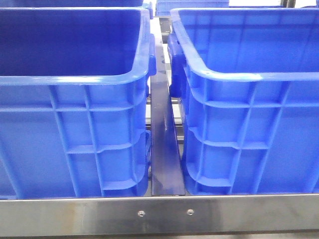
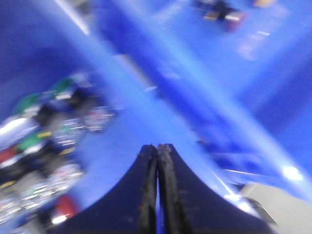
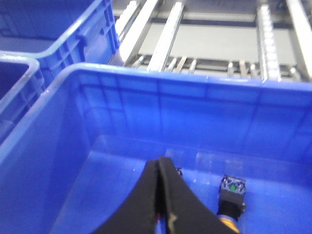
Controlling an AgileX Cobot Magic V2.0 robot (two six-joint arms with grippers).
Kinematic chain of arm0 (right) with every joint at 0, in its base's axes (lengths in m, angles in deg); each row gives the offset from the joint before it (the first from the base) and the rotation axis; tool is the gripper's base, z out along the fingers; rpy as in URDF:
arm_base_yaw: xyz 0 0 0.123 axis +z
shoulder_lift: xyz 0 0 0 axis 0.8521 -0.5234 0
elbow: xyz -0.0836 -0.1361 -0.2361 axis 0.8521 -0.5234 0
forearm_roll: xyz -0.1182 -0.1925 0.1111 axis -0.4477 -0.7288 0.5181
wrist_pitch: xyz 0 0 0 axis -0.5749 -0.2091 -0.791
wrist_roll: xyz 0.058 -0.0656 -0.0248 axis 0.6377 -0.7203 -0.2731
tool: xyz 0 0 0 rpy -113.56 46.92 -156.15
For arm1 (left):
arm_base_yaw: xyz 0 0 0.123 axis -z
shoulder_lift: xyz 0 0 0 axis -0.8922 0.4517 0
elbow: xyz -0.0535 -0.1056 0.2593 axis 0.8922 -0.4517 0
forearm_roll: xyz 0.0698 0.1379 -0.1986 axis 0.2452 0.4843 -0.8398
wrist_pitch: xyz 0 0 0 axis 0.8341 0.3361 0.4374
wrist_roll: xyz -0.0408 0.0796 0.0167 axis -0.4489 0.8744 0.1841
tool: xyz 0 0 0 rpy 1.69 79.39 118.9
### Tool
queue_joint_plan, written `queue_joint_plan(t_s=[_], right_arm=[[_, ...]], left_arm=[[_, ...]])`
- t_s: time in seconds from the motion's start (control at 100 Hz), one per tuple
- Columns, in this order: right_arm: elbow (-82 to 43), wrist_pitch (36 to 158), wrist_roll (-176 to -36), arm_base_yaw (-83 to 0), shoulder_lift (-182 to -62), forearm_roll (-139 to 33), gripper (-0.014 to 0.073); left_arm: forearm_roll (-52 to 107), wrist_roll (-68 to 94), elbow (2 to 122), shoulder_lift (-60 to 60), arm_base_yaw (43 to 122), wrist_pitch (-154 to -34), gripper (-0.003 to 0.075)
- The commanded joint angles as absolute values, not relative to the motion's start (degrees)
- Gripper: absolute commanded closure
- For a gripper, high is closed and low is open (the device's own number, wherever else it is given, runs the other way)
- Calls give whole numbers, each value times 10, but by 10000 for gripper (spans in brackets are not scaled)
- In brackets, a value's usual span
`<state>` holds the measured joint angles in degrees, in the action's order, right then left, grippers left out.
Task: Pick red and yellow buttons and place in box
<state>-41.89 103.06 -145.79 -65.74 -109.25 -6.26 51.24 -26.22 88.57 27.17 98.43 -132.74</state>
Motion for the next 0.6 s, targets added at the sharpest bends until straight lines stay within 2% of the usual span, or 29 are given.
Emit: queue_joint_plan(t_s=[0.0,0.22,0.59], right_arm=[[-413,1002,-1463,-660,-1065,-51,696],[-428,1001,-1463,-660,-1023,-51,696],[-434,1007,-1463,-660,-1011,-51,696]], left_arm=[[512,-271,903,241,952,-1301,741],[513,-273,876,212,863,-1286,741],[517,-281,721,68,725,-1206,741]])
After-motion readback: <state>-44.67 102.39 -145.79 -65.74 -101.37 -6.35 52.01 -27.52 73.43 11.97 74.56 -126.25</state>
